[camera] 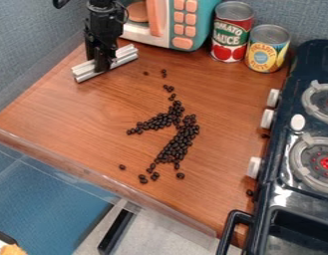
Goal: Sweep into pile
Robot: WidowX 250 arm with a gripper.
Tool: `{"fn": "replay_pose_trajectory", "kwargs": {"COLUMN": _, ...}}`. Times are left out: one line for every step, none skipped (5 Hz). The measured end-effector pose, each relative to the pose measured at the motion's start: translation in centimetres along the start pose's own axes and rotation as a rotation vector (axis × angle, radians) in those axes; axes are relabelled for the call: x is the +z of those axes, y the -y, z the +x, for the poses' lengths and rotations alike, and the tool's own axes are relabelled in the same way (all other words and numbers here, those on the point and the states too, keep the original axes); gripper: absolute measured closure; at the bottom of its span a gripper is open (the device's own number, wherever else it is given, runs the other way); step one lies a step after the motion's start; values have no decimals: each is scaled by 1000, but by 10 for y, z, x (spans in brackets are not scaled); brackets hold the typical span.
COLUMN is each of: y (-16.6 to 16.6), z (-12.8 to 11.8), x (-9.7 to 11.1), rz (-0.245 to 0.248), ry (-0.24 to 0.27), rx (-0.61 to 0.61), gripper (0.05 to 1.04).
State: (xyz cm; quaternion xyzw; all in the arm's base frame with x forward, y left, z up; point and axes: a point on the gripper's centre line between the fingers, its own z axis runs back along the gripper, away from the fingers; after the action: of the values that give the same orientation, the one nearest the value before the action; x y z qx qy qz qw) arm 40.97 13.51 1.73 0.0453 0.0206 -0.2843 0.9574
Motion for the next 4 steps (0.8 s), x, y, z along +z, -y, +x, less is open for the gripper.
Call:
{"fn": "replay_pose_trajectory", "kwargs": {"y": 19, "z": 21, "x": 3, "rz": -13, "ry": 17, "rx": -47, "gripper": 708}}
{"fn": "replay_pose_trajectory", "kwargs": {"y": 32, "z": 35, "x": 7, "rz": -20, "ry": 22, "rx": -78, "gripper": 708}}
{"fn": "replay_pose_trajectory", "kwargs": {"y": 38, "z": 39, "x": 6, "rz": -21, "ry": 32, "rx": -94, "gripper": 708}}
{"fn": "replay_pose_trajectory", "kwargs": {"y": 45, "z": 37, "x": 5, "rz": -15, "ry": 44, "rx": -118, "gripper": 708}}
